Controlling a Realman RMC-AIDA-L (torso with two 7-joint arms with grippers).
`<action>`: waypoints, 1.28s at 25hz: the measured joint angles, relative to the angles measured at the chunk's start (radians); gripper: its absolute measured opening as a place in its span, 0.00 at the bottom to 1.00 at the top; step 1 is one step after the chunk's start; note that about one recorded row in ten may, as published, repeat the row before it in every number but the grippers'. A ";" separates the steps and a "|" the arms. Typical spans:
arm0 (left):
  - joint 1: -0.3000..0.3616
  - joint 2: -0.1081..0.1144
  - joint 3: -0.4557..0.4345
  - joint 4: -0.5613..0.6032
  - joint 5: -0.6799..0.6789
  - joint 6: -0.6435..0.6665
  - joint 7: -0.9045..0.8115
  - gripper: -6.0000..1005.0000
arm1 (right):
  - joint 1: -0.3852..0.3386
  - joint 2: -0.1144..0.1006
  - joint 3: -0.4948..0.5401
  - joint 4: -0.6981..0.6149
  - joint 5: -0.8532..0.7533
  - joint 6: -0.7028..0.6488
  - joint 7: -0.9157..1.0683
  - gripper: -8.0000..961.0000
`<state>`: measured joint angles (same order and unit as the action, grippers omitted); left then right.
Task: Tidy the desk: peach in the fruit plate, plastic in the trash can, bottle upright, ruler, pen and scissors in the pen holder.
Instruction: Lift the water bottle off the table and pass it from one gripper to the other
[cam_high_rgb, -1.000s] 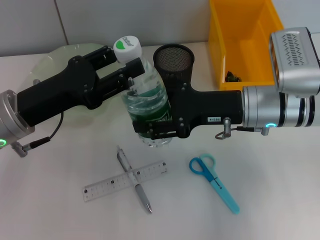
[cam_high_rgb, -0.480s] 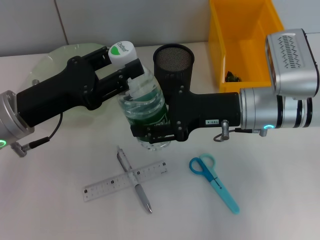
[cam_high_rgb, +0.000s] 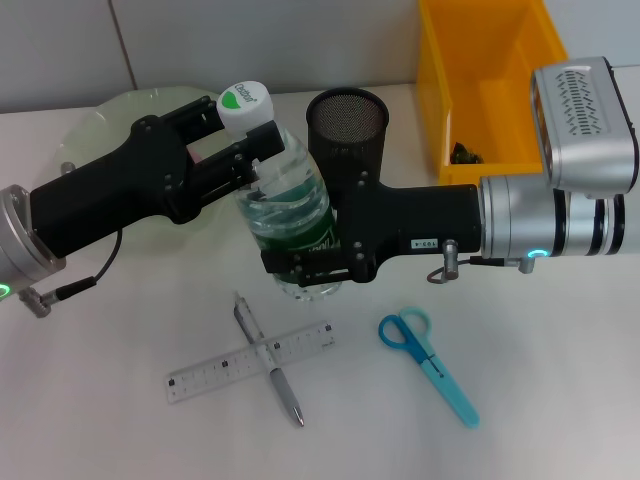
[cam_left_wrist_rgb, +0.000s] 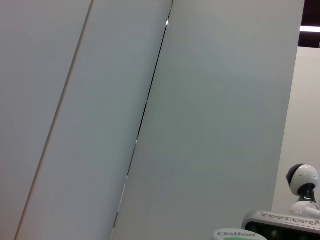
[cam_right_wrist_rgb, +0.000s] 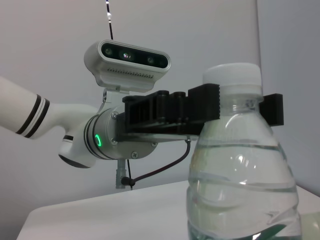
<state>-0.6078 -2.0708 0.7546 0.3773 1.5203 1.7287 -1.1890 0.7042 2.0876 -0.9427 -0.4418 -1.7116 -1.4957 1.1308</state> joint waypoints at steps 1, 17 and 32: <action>0.000 0.000 0.000 0.000 0.000 0.000 0.000 0.57 | 0.000 0.000 0.000 0.000 0.000 0.000 0.000 0.86; 0.000 0.001 0.000 0.000 0.002 0.001 0.006 0.44 | 0.000 -0.001 -0.002 0.000 0.000 -0.006 0.007 0.86; -0.003 0.002 0.001 0.000 0.001 0.008 0.003 0.43 | -0.017 -0.002 -0.088 -0.073 0.001 -0.004 0.047 0.87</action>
<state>-0.6108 -2.0693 0.7555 0.3774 1.5212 1.7365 -1.1864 0.6876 2.0855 -1.0302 -0.5146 -1.7104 -1.4994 1.1777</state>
